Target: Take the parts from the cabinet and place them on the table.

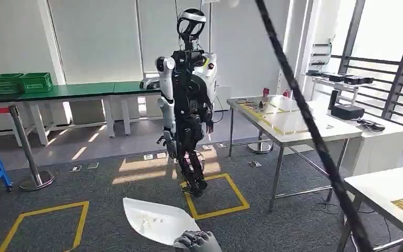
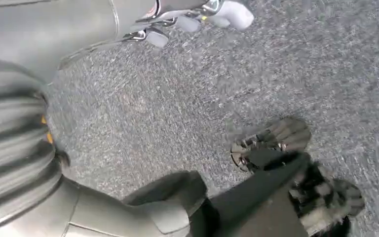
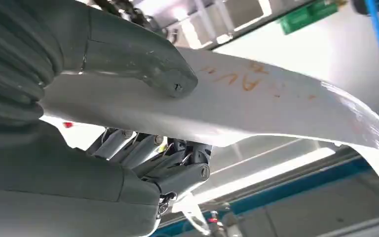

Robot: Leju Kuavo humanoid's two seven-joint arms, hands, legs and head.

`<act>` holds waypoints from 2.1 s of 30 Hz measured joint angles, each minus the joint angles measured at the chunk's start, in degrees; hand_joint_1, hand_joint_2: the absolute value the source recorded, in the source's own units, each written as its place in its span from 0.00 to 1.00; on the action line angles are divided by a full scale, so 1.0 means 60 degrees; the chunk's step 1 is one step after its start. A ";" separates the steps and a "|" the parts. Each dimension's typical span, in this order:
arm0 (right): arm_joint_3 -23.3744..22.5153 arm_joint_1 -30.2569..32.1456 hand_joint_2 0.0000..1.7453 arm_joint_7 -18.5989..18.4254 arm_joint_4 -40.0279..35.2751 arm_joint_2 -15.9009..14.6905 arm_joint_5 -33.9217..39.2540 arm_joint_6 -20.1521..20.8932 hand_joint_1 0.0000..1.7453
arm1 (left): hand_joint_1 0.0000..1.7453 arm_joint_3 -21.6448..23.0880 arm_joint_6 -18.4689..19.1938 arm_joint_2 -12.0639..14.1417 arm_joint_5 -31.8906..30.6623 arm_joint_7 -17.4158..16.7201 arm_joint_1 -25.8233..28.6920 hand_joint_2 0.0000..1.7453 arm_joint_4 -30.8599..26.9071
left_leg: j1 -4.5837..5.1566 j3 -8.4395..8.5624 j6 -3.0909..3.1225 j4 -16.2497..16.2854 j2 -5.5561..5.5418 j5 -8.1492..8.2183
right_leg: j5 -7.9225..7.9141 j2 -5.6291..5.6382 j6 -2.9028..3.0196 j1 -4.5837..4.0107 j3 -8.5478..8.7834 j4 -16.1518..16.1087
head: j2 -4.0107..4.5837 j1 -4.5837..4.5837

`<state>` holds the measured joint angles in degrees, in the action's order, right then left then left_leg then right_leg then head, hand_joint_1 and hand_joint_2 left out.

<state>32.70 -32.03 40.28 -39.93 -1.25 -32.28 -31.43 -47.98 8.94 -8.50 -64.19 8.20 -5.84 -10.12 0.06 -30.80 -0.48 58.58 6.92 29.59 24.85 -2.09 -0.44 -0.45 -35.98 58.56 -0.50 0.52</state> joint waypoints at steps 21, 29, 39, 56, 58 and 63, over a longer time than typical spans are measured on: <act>-0.0095 0.0216 1.00 0.0004 -0.0193 -0.0419 0.0503 -0.0164 1.00 | 0.00 0.0004 0.0014 0.0004 -0.0098 0.0637 0.0114 1.00 0.0022 | -0.0049 -0.0247 0.0328 0.0012 -0.0996 -0.0237 | 0.1099 0.0469 -0.0303 0.0169 -0.1362 0.2554 | 0.0000 0.0004; -0.0069 0.0227 1.00 0.0003 -0.0211 -0.0441 0.0514 -0.0175 1.00 | 0.00 0.0004 0.0014 -0.0004 -0.0080 0.0637 0.0099 1.00 0.0022 | 0.0079 -0.0179 0.0188 0.0069 -0.0150 -0.0081 | -0.0004 -0.0251 0.0025 -0.0059 0.0034 -0.0015 | 0.0000 -0.0014; -0.0062 0.0179 1.00 0.0000 -0.0193 -0.0463 0.0481 -0.0157 1.00 | 0.00 0.0004 0.0014 0.0000 -0.0011 0.0542 0.0105 1.00 0.0025 | -0.0066 -0.1353 -0.0152 0.2491 -0.1106 0.0742 | -0.0088 0.0891 0.0273 0.0141 0.0117 -0.0116 | 0.0000 -0.0102; -0.0069 -0.0384 1.00 0.0000 0.0321 0.0087 0.0149 0.0018 1.00 | 0.00 -0.0004 -0.0175 0.0018 0.0168 0.0634 0.0187 1.00 0.0011 | -0.0096 -0.0291 0.0271 0.0103 -0.0560 -0.0220 | 0.0204 0.0177 -0.0208 0.0156 -0.0356 0.1007 | 0.0000 0.0000; -0.0073 -0.0451 1.00 0.0000 0.0324 0.0087 0.0149 0.0007 1.00 | 0.00 -0.0004 -0.0179 0.0011 0.0157 0.0637 0.0189 1.00 0.0011 | -0.0003 -0.0264 0.0170 0.0128 -0.0378 -0.0155 | 0.0123 -0.0517 -0.0066 -0.0025 0.0160 0.0053 | 0.0000 0.0004; -0.0160 -0.0363 1.00 -0.0004 0.0357 0.0025 0.0186 -0.0149 1.00 | 0.00 0.0000 -0.0164 0.0000 0.0000 0.0539 0.0108 1.00 0.0007 | -0.0062 -0.0177 -0.0095 0.0184 -0.0369 0.0002 | 0.0001 0.0083 0.0143 0.0083 0.0174 -0.0095 | 0.0000 -0.0022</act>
<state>31.74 -34.21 40.26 -37.79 -1.09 -31.17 -32.33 -47.98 7.96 -8.50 -64.19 11.43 -5.20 -10.08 -0.32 -31.86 -1.05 59.69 4.70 29.61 24.86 -1.60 0.42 0.05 -34.94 57.99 -0.50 0.39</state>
